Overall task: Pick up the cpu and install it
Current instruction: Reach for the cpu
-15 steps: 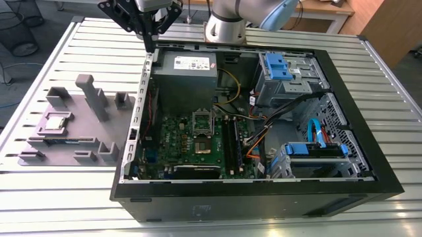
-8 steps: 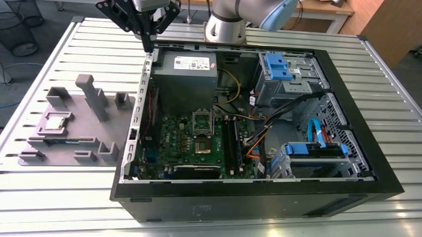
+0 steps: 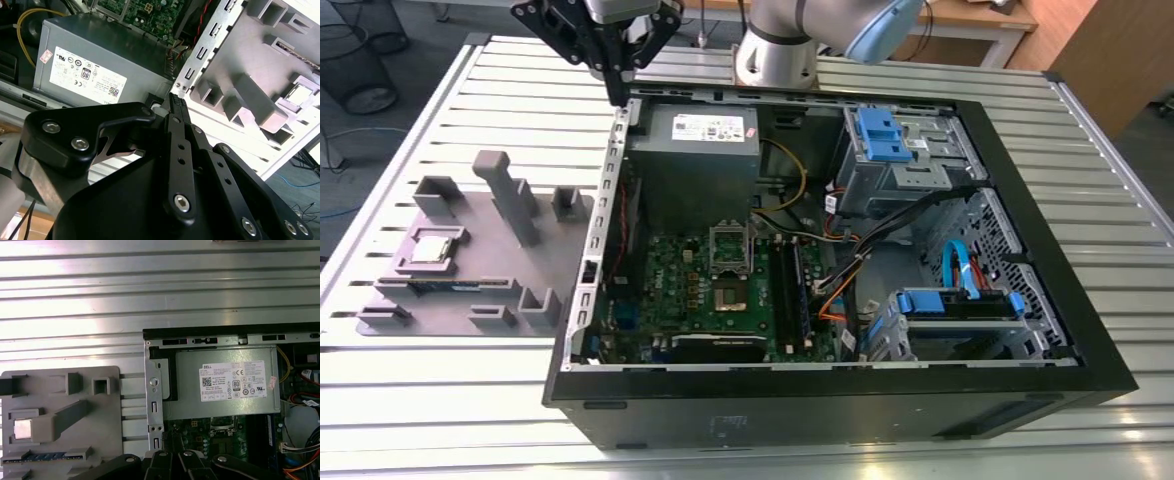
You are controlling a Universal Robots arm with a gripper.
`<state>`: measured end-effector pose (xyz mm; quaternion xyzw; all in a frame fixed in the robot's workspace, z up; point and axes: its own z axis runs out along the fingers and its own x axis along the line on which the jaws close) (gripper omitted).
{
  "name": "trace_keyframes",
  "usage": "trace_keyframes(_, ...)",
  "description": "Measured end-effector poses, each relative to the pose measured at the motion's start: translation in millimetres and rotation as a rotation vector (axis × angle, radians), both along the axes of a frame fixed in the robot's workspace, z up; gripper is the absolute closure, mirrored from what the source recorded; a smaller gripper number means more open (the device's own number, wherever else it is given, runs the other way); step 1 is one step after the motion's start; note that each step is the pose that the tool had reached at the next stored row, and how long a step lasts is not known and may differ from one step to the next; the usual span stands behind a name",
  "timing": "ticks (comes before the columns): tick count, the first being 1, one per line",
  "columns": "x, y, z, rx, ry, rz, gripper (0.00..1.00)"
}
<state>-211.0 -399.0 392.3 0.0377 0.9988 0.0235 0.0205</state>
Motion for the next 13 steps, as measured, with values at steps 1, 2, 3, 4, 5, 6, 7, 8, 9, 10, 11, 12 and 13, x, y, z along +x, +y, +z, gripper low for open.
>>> trace_keyframes(1,-0.4,0.0,0.0,0.0,0.0001,0.0,0.89)
trace_keyframes(2,-0.9,0.0,0.0,0.0,0.0001,0.0,0.89)
trace_keyframes(3,-1.4,0.0,-0.1,0.0,0.0001,0.0,0.89)
trace_keyframes(4,-2.0,0.0,-0.1,0.0,0.0001,0.0,0.89)
trace_keyframes(5,-2.6,0.0,-0.1,0.0,0.0001,0.0,0.89)
trace_keyframes(6,-3.2,0.0,-0.1,0.0,0.0,0.0,0.89)
trace_keyframes(7,-3.8,0.0,-0.1,0.0,0.0001,0.0,0.89)
trace_keyframes(8,-4.3,0.0,-0.2,0.0001,0.0,0.0,0.89)
trace_keyframes(9,-4.9,0.0,-0.2,0.0,0.0,0.0,0.89)
trace_keyframes(10,-5.6,0.0,-0.1,0.0,0.0001,0.0,0.89)
trace_keyframes(11,-6.3,0.0,-0.1,0.0,0.0,0.0,0.89)
trace_keyframes(12,-7.0,0.0,-0.1,0.0,0.0,0.0,0.89)
trace_keyframes(13,-7.7,0.0,-0.2,0.0,0.0001,0.0,0.89)
